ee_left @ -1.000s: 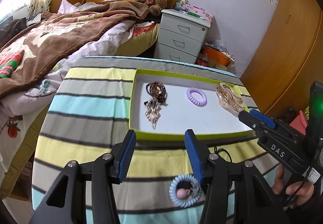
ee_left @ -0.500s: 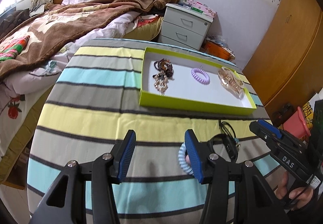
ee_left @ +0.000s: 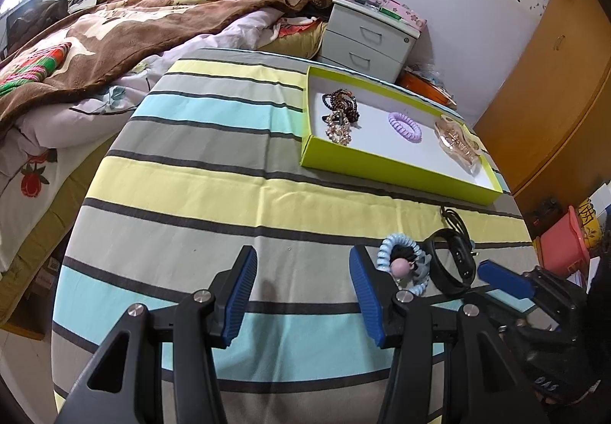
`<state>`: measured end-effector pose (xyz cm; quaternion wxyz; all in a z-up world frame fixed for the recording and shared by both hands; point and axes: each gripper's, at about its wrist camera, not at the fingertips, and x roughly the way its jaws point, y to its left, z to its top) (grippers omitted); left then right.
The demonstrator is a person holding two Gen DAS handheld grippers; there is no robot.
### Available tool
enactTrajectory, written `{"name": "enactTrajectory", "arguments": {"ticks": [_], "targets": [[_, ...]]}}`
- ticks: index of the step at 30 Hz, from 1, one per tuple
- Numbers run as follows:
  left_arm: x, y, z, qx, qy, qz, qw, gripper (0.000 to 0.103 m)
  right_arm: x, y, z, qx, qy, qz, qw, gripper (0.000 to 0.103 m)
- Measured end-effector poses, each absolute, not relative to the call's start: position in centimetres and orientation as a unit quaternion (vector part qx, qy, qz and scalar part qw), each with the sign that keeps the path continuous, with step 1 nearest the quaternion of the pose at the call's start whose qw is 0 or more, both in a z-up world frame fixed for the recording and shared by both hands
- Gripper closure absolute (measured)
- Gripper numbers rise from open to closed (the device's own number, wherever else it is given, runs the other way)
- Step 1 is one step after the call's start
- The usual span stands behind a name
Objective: Organize jewelry
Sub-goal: 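Move the left tool to the bear hair tie while the right tool approaches the black watch band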
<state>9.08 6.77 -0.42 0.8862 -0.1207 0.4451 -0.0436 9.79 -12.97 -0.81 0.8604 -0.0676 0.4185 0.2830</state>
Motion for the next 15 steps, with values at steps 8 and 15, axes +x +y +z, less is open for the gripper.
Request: {"name": "enactTrajectory", "arguments": {"ticks": [8, 15], "targets": [[8.9, 7.3, -0.9, -0.125, 0.449, -0.042, 0.884, 0.051, 10.5, -12.1, -1.9, -0.113, 0.436, 0.266, 0.852, 0.065], [9.0, 7.0, -0.9, -0.123, 0.452, -0.044, 0.882, 0.051, 9.4, -12.0, -1.7, -0.146, 0.425, 0.252, 0.857, 0.089]]}}
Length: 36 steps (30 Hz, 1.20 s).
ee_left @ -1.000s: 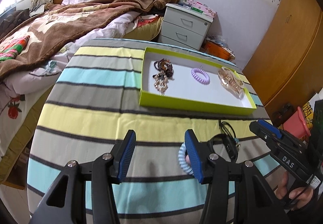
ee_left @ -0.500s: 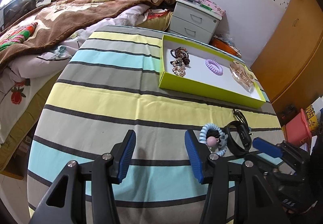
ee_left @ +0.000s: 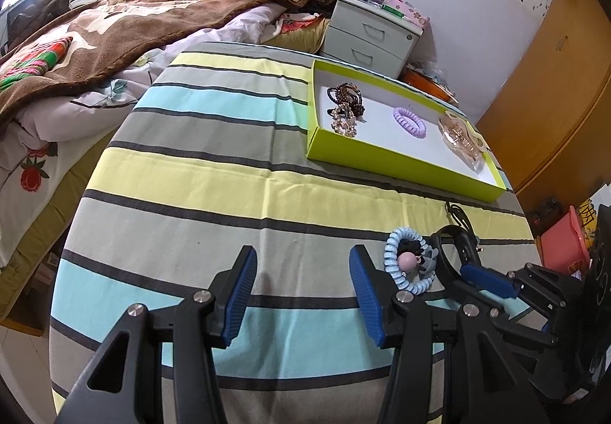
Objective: Organize jewelry
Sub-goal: 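Move the left tool to the bear hair tie while the right tool approaches the black watch band, then grasp the bear hair tie with the left tool while the right tool grasps the black watch band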
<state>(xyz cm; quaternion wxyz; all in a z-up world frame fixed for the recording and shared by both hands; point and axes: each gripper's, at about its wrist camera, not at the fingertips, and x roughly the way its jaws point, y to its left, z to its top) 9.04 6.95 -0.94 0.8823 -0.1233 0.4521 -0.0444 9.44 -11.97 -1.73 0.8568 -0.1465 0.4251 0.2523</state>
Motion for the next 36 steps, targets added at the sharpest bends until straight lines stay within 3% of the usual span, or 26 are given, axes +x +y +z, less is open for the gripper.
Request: {"name": "enactTrajectory", "arguments": {"ticks": [18, 36], "targets": [[9.2, 1.7, -0.5, -0.069, 0.452, -0.115, 0.882, 0.051, 6.3, -17.6, 0.9, -0.032, 0.374, 0.252, 0.892, 0.094], [10.5, -3.0, -1.4, 0.015, 0.457, -0.122, 0.881, 0.052, 5.4, -22.6, 1.3, -0.006, 0.360, 0.194, 0.913, 0.098]]}}
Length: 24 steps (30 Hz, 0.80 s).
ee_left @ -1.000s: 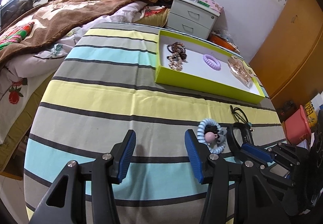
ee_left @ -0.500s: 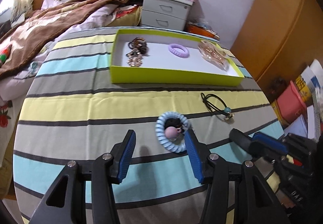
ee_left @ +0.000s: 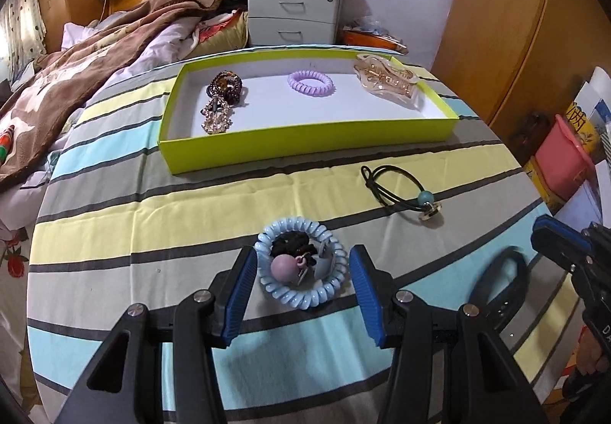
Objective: Organize jewelry
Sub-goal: 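Grasp the bear hair tie with the left tool while the right tool grasps the black watch band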
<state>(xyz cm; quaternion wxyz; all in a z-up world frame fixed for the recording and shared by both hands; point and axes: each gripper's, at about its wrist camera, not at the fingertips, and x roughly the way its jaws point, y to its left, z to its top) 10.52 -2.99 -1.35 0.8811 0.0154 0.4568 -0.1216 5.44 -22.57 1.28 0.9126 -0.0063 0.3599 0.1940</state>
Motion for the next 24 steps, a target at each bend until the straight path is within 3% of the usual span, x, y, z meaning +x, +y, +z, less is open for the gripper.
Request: {"name": "enactTrajectory", "arguments": {"ticks": [6, 9, 24], "targets": [[10.9, -2.5, -1.6, 0.002, 0.463, -0.114, 0.879, 0.062, 5.7, -23.1, 0.9, 0.000, 0.369, 0.195, 0.909, 0.096], [11.0, -2.7, -1.5, 0.004, 0.461, -0.113, 0.880, 0.067, 6.4, -23.6, 0.5, 0.001, 0.389, 0.190, 0.901, 0.089], [10.1, -1.8, 0.2, -0.017, 0.443, -0.128, 0.887, 0.072, 8.6, -21.4, -2.2, -0.081, 0.472, 0.213, 0.851, 0.088]]}}
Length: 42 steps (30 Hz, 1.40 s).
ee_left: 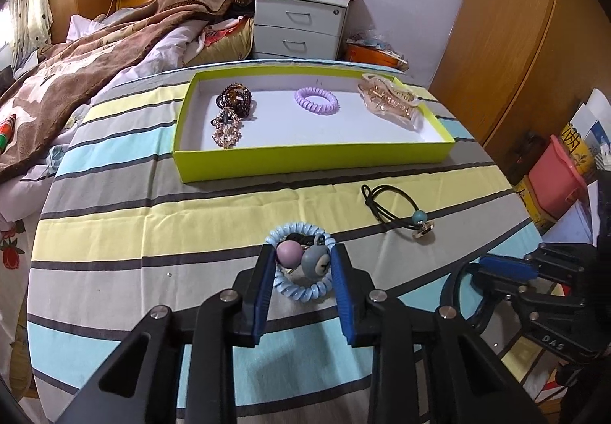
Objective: Organize jewelry
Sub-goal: 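Grasp the bear hair tie with the left tool while the right tool grasps the black watch band, then carry the bear hair tie and black watch band over the green box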
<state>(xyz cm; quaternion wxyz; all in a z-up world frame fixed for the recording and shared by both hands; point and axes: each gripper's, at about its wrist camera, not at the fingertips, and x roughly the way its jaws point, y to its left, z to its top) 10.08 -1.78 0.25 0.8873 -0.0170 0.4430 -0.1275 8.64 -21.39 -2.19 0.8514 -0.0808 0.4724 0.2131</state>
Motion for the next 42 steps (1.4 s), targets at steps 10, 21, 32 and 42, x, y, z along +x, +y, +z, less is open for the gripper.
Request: {"name": "enactTrajectory", "arguments": {"ticks": [10, 21, 32, 42], "targets": [[9.9, -1.1, 1.3, -0.028, 0.434, -0.124, 0.892, 0.072, 8.8, -21.5, -2.1, -0.080, 0.478, 0.214, 0.848, 0.097], [9.6, -0.5, 2.6, -0.032, 0.423, -0.124, 0.897, 0.072, 8.2, -21.7, 0.0, -0.061, 0.453, 0.205, 0.866, 0.097], [10.0, 0.3, 4.2, -0.033, 0.409, -0.118, 0.904, 0.072, 9.5, -21.9, 3.0, -0.046, 0.422, 0.193, 0.885, 0.097], [12.3, 1.2, 5.5, -0.040, 0.398, -0.114, 0.909, 0.072, 12.6, -21.4, 5.0, -0.027, 0.404, 0.176, 0.897, 0.097]]}}
